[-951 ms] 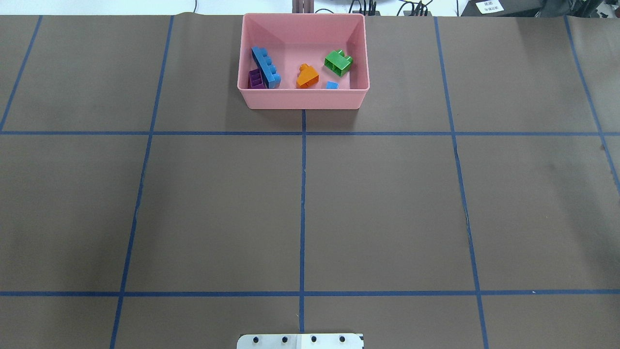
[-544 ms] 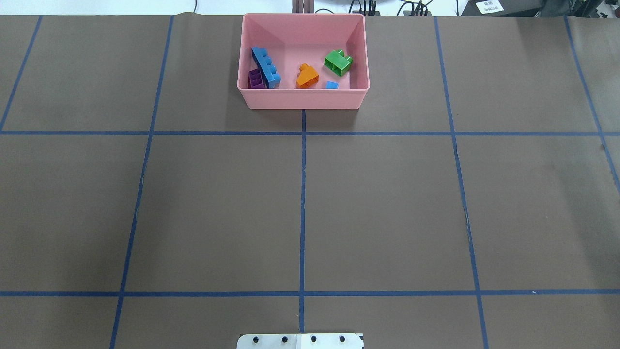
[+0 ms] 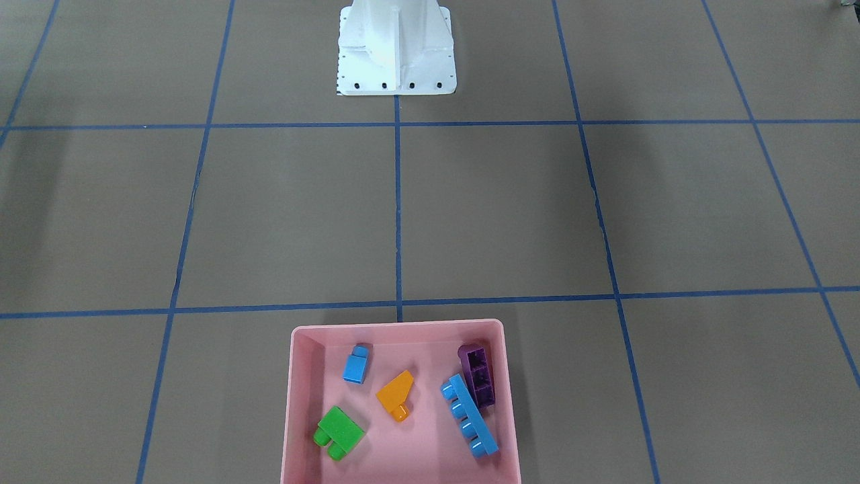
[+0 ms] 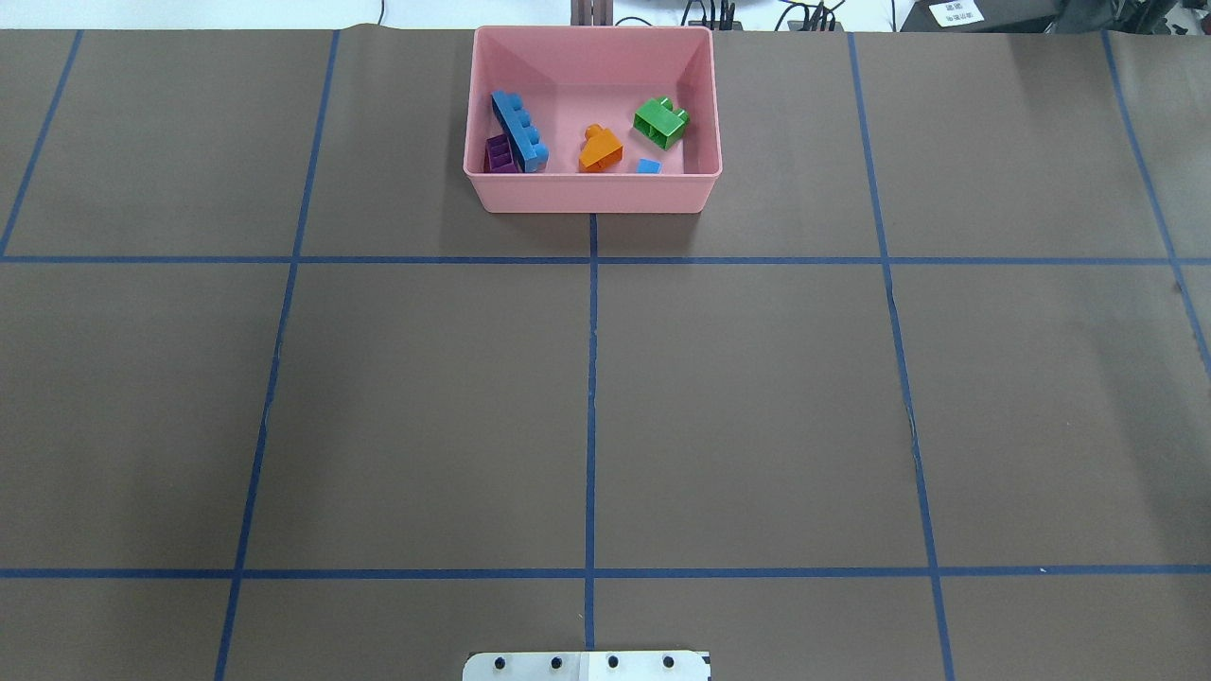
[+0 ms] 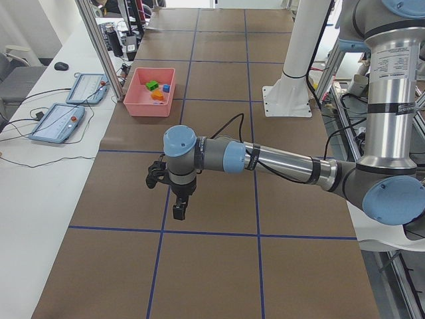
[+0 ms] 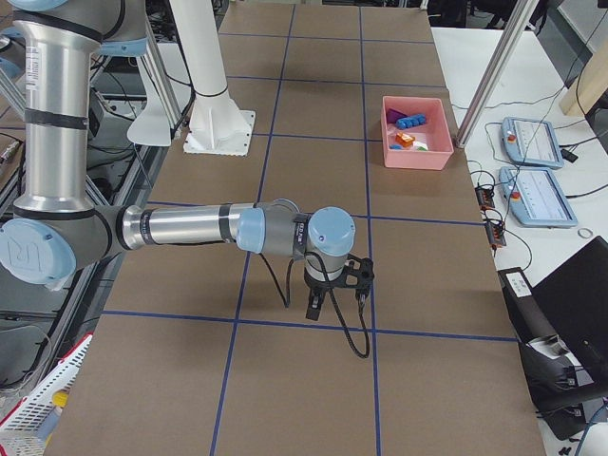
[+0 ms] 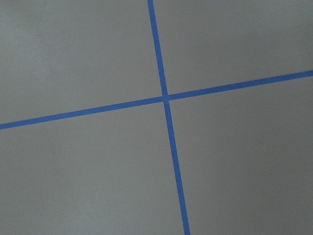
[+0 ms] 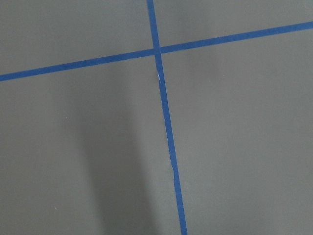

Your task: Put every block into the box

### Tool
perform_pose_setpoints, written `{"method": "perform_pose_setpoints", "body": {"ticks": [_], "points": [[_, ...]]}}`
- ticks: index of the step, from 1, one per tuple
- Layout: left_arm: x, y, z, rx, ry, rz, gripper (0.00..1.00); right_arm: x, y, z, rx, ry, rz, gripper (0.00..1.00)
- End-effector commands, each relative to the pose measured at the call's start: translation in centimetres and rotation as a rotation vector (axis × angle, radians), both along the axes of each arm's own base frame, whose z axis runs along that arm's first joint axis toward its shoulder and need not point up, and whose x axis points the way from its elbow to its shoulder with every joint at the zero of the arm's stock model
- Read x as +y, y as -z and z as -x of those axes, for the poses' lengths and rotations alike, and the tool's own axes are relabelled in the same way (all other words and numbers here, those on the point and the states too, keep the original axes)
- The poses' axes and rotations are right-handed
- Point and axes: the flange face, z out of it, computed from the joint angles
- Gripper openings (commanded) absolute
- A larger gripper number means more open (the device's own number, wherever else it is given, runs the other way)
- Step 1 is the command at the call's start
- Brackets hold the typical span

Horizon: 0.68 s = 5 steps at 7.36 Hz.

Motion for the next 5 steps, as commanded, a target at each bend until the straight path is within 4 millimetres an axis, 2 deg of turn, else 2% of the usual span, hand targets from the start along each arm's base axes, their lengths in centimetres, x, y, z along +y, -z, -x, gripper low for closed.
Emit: {"method": "perform_pose_setpoints", "body": {"ticks": [1,4,5], "points": [[0.1,-0.5,0.0,0.003,0.001,0.013,1.0,-0.2,0.1,-0.2,0.024,0.002,-0.068,1.0],[0.1,-0.8,0.0,0.006,0.0,0.018,1.0,-0.2,-1.3,-0.2,0.031,0.003,-0.052,1.0],[0.1,-0.8,-0.1,0.007,-0.001,0.018,1.0,-0.5,-1.1,-0.4,0.054,0.003,-0.06,1.0]]}}
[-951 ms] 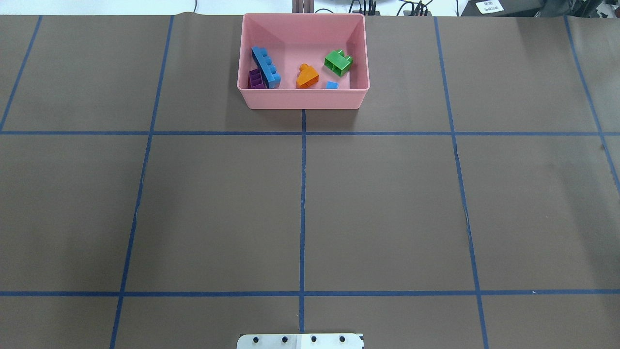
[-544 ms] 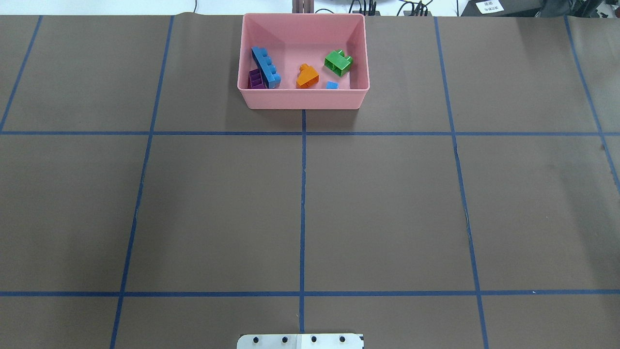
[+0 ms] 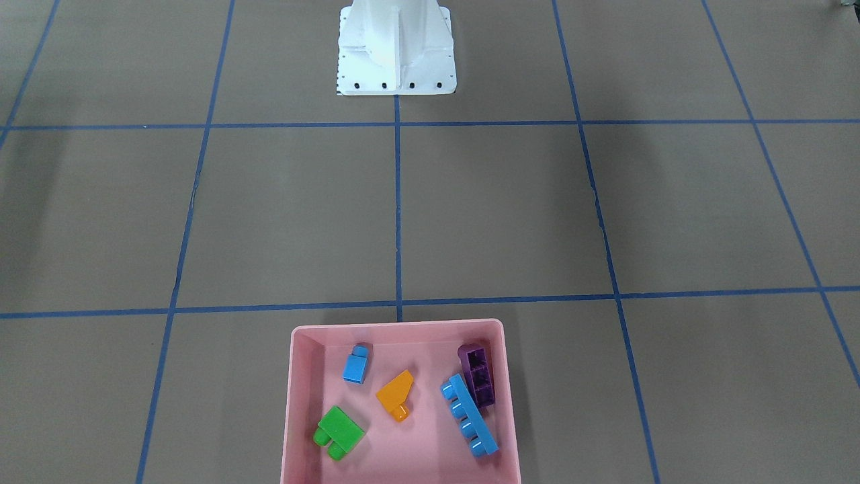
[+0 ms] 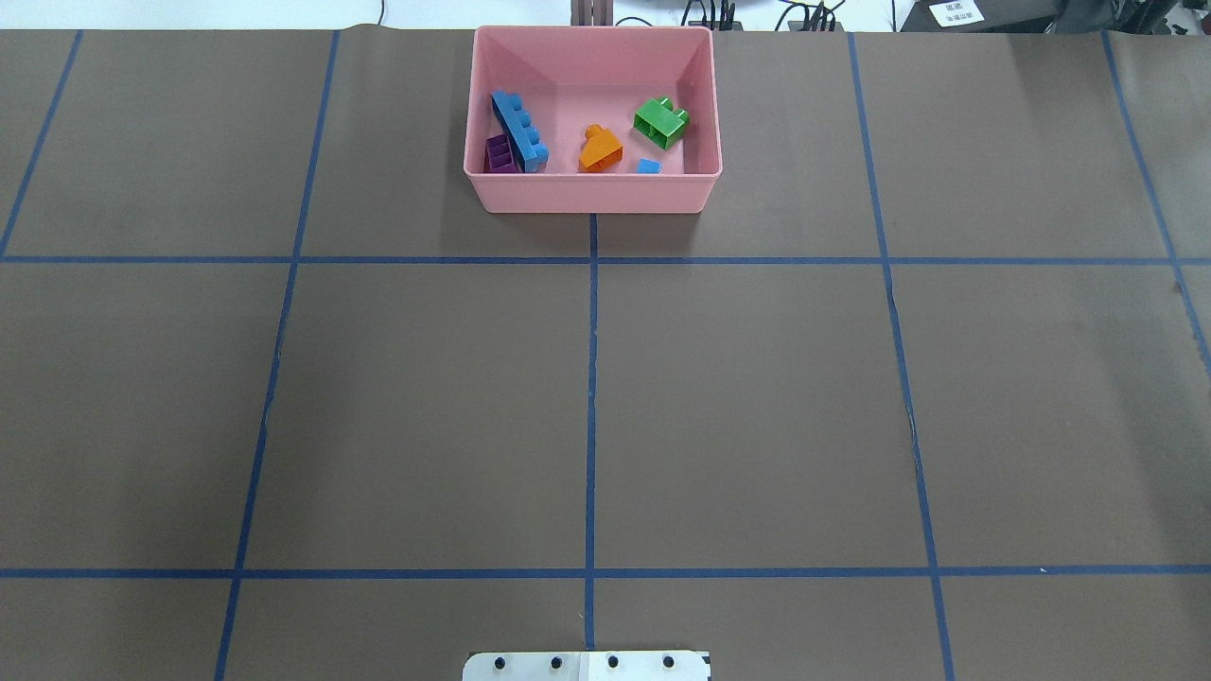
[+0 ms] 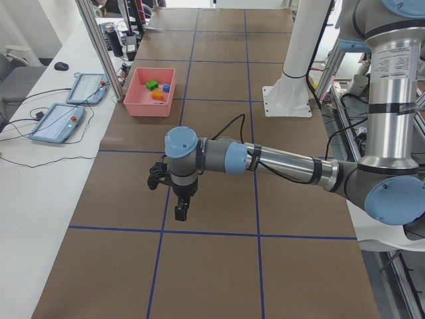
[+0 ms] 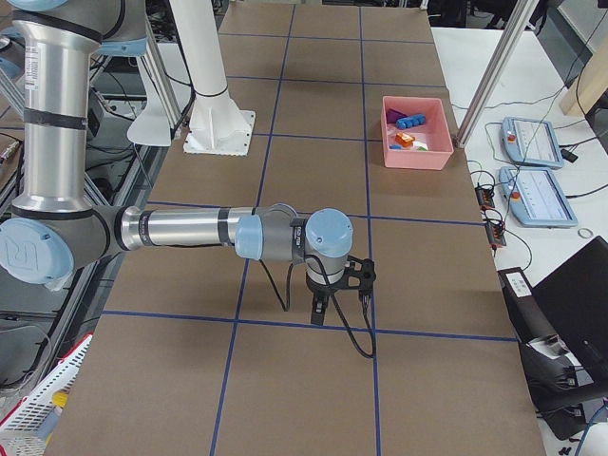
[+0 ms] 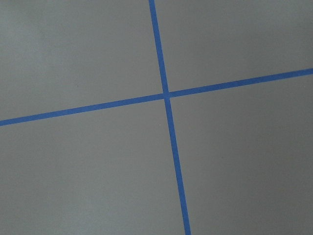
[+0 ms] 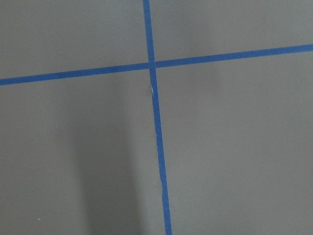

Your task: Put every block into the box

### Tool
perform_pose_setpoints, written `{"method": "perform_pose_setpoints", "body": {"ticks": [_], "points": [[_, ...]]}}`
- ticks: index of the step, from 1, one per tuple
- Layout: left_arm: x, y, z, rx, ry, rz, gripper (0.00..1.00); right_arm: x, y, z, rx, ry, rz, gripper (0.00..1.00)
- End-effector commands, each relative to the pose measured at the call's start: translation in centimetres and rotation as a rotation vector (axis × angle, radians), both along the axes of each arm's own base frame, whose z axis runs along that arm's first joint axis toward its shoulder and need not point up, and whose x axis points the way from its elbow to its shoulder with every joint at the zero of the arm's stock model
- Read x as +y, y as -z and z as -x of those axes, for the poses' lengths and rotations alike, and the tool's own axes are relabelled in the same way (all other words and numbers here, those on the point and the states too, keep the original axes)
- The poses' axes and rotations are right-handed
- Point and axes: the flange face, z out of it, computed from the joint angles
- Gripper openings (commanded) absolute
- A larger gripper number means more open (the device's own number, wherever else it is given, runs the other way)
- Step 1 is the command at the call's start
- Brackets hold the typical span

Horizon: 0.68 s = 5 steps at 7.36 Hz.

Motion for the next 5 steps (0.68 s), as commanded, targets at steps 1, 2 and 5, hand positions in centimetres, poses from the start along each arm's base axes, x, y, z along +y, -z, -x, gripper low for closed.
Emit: {"method": "perform_pose_setpoints", "body": {"ticks": [1,2,5], "points": [[-0.1,0.0,0.0,0.002,0.0,-0.001,1.0,-0.5,0.2,-0.2,0.038,0.002,-0.014,1.0],[-0.1,-0.2,0.0,0.004,0.0,0.004,1.0,-0.6,0.5,-0.2,0.038,0.003,-0.019,1.0],[-0.1,-3.5,0.0,0.002,-0.002,0.069,1.0,-0.9,0.9,-0.1,0.042,0.005,-0.079,1.0]]}}
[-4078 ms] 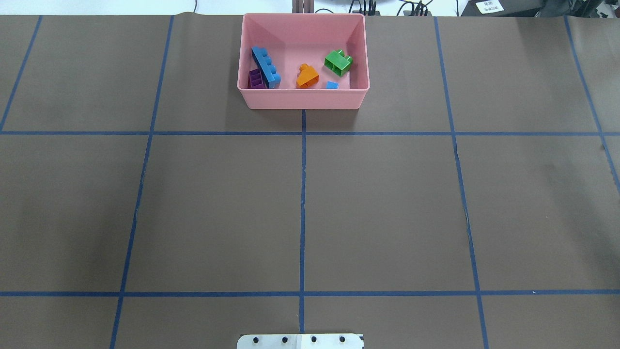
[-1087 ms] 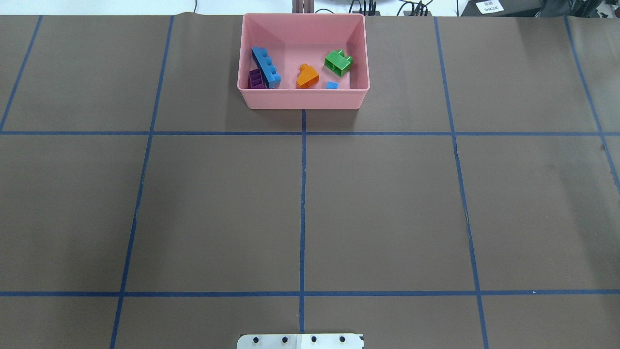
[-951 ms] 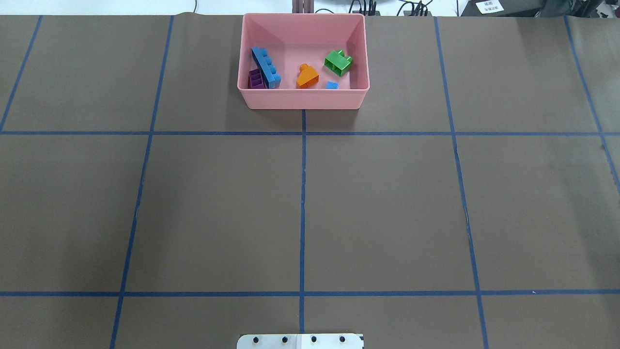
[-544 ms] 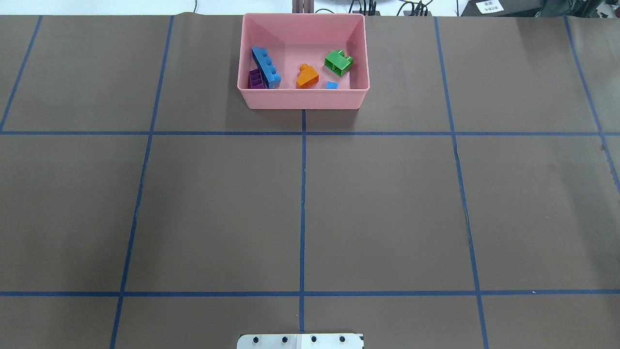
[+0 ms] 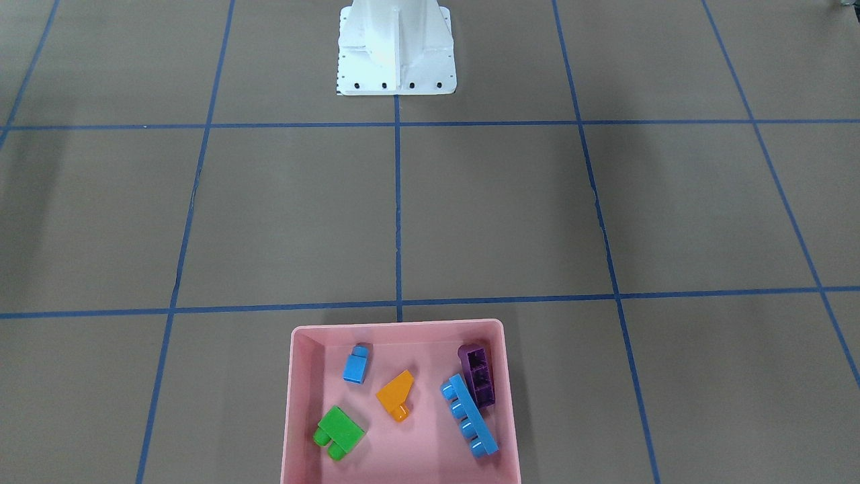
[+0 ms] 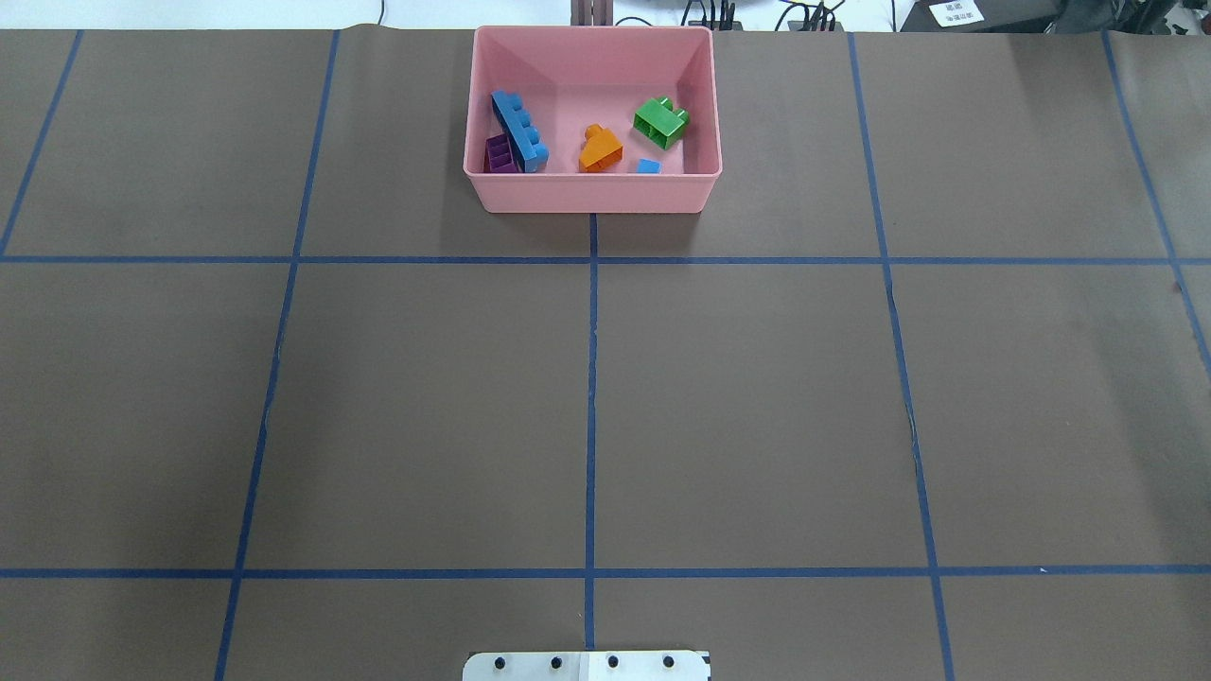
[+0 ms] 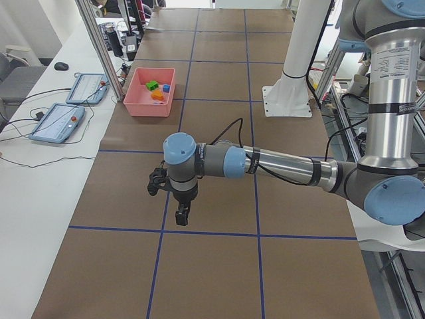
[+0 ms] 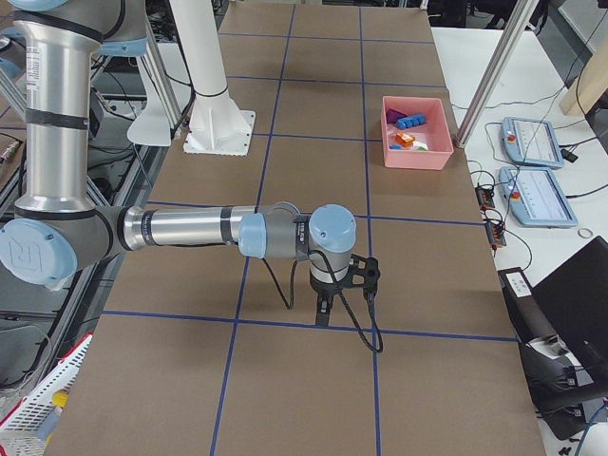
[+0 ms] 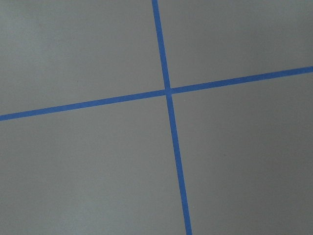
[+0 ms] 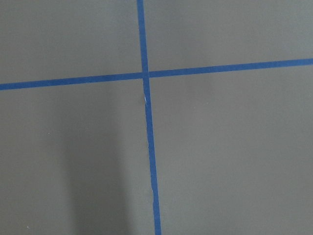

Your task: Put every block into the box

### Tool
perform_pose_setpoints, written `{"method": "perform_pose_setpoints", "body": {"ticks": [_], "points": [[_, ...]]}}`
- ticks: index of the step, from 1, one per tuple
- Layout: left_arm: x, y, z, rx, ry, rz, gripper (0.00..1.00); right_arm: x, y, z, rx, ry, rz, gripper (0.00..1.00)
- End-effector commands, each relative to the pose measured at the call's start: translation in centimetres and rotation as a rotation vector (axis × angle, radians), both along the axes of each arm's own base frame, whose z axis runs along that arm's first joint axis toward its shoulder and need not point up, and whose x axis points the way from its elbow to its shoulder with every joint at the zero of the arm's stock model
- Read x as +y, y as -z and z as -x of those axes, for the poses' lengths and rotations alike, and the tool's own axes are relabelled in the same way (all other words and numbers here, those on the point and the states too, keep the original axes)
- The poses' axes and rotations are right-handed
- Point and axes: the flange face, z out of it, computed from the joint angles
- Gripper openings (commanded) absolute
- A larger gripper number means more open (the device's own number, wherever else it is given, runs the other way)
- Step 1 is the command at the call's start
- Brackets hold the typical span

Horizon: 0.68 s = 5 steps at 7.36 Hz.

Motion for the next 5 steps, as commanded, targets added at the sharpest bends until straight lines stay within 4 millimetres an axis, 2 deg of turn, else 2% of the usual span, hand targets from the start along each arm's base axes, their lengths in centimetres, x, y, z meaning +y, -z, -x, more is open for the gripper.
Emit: {"method": "perform_pose_setpoints", "body": {"ticks": [1,5], "points": [[0.09,-1.59,0.0,-0.001,0.0,0.033,1.0,-0.08,0.13,0.21,0.008,0.006,-0.051,1.0],[0.12,-2.18,0.0,-0.001,-0.002,0.042,1.0,-0.11,0.07,0.35,0.008,0.009,-0.051,1.0]]}}
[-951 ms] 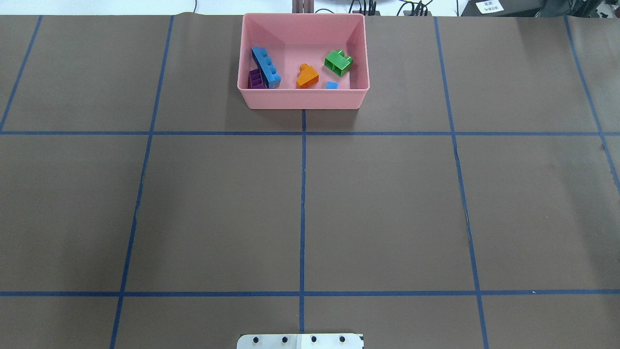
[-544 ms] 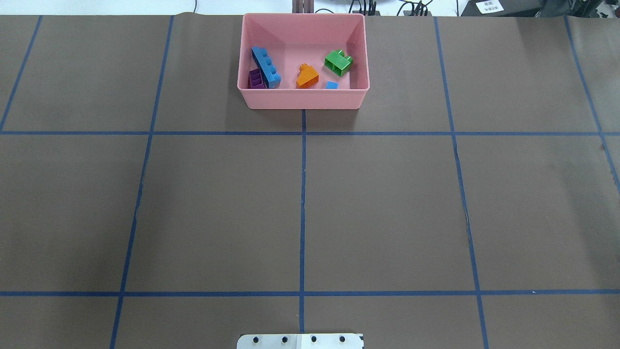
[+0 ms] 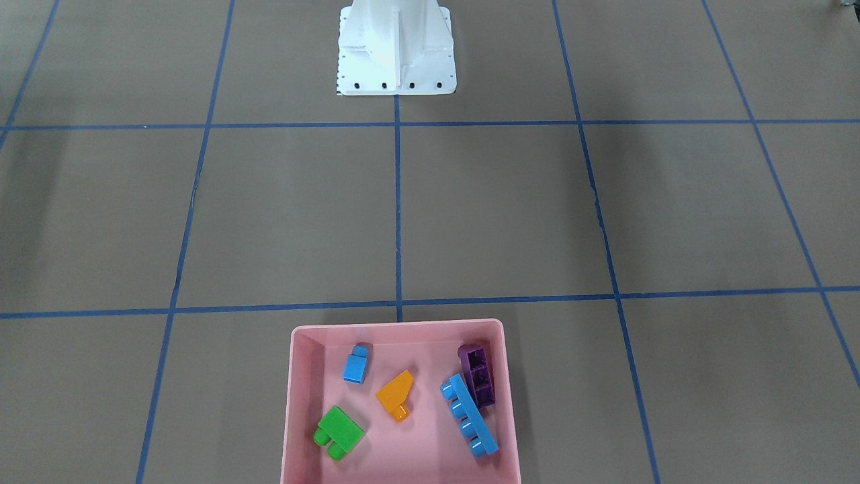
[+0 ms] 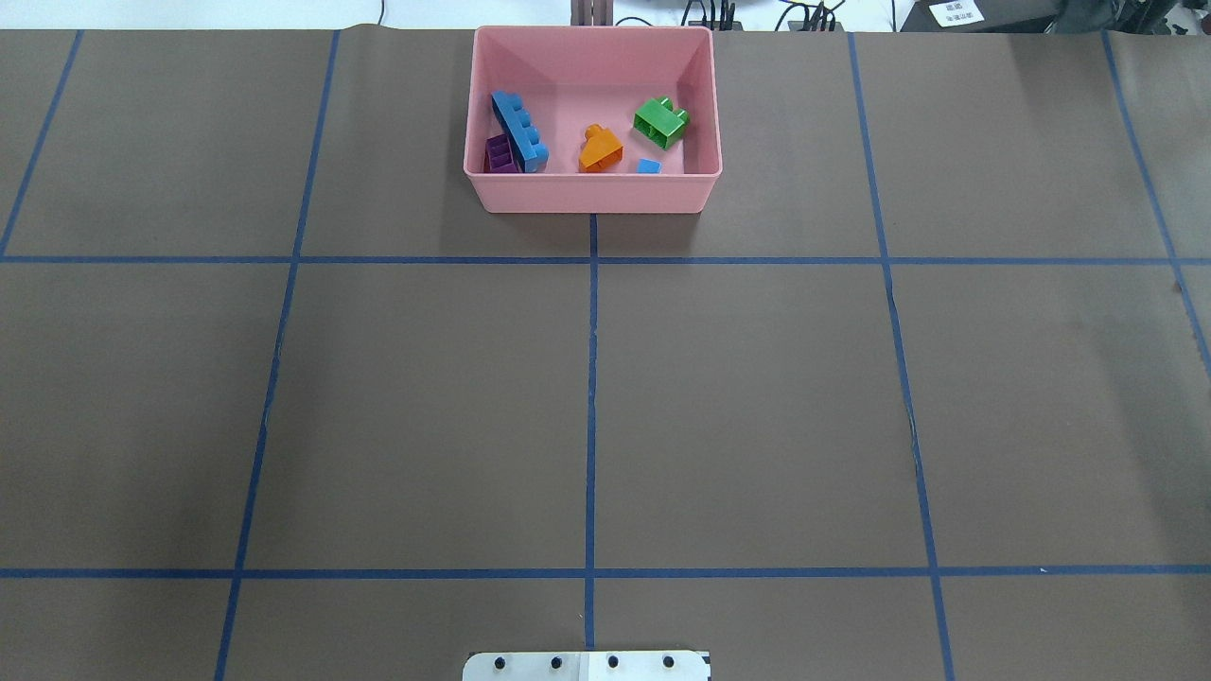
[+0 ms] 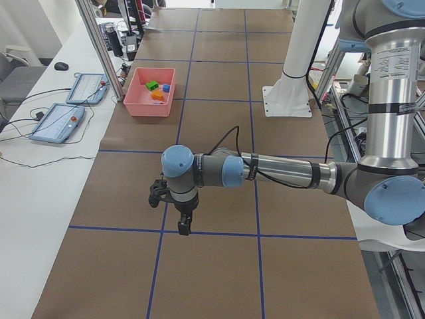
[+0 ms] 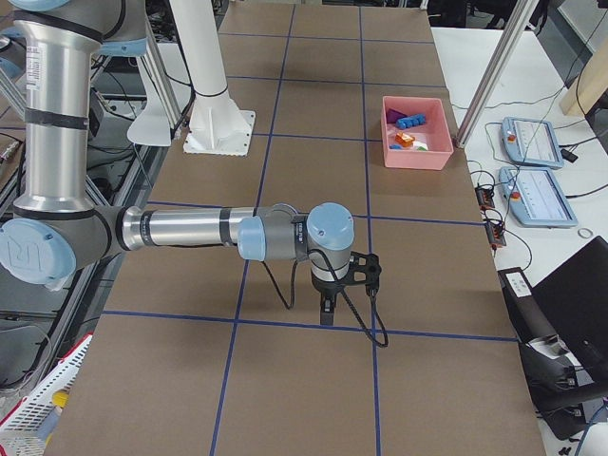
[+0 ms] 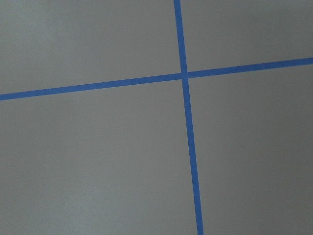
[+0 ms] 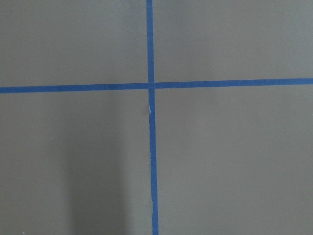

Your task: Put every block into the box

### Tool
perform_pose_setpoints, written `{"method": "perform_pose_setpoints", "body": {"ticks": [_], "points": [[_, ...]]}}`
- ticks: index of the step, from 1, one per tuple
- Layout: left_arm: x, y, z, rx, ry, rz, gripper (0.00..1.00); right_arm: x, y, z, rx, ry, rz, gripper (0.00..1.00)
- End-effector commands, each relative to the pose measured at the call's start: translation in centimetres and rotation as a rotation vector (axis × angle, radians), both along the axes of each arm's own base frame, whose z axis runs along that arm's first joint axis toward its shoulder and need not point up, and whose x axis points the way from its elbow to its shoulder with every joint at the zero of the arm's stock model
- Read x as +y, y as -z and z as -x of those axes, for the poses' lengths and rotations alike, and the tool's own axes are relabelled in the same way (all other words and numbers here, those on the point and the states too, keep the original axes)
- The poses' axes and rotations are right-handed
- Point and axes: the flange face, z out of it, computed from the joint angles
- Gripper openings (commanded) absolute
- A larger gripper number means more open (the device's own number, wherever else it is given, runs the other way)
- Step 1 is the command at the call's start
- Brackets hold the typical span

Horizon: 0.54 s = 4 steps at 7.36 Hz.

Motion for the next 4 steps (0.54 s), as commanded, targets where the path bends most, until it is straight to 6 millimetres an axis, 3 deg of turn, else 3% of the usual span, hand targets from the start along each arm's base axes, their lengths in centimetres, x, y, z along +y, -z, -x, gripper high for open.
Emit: {"method": "perform_pose_setpoints", "body": {"ticks": [1,4], "points": [[0.0,0.0,-0.1,0.0,-0.002,0.001,1.0,0.0,0.0,0.0,-0.002,0.001,-0.001,1.0],[0.0,0.0,0.0,0.0,0.0,0.001,1.0,-0.5,0.5,1.8,0.0,0.04,-0.01,1.0]]}}
